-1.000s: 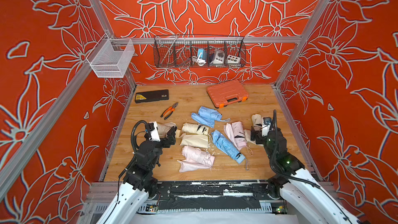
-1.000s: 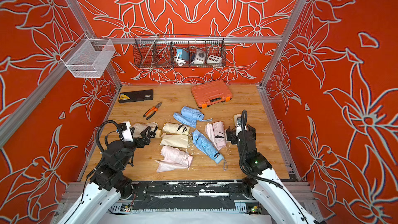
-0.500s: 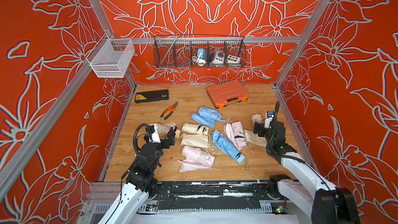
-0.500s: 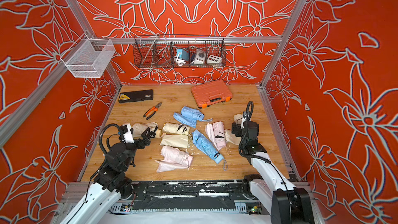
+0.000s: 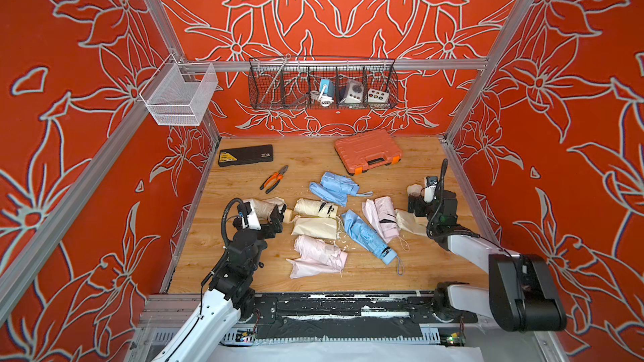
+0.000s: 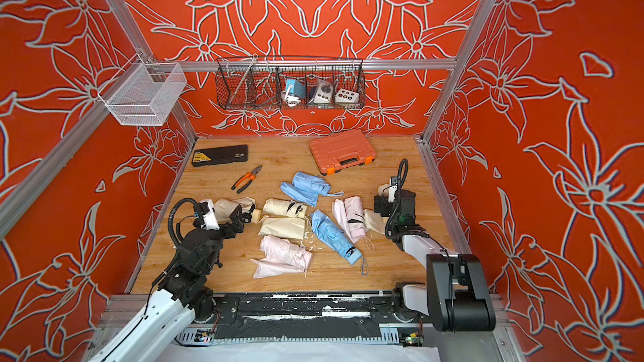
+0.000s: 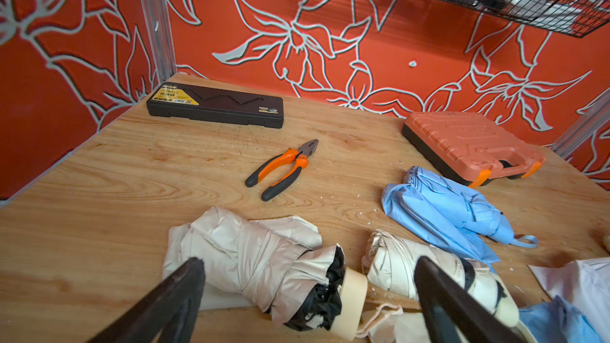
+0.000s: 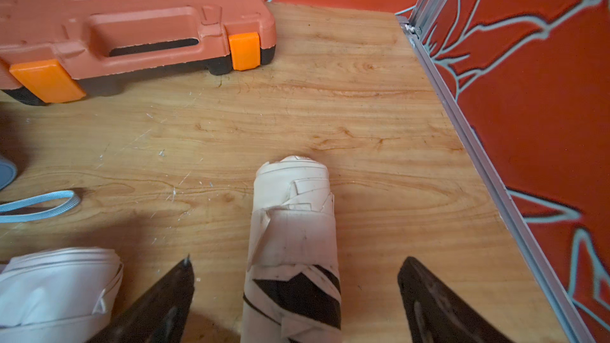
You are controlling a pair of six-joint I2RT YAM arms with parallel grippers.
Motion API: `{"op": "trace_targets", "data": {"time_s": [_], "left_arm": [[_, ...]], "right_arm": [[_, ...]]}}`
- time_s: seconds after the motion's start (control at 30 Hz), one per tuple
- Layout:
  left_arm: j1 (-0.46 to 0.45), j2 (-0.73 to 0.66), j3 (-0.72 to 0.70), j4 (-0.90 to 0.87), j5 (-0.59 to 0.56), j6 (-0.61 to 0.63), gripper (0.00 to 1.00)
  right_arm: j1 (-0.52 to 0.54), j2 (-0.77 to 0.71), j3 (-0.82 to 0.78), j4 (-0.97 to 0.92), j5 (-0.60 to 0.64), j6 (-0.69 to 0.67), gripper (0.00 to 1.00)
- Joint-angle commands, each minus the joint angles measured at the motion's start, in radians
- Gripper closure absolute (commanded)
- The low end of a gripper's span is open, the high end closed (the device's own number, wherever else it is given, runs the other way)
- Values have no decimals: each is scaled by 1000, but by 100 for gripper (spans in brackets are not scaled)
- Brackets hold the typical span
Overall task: Take umbrellas out of sleeves
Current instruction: Reset both arms
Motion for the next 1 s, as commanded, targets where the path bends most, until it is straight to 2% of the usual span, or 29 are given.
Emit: {"op": "trace_targets", "data": {"time_s": [0.0,0.17,0.53,0.97], "left_arm": [[33,64,-8,119,-33,36,3],[124,225,2,231,19,34,2],[203,576,69,449,53,110,3],[214,741,26,654,90,173,3]], "right_arm": [[-11,35,5,113,-55,-45,2],[-16,75,-47,229,-98,-59,2],[-23,106,-64,281,-75,-41,2],[-23,111,-60,283,-76,-41,2]]}}
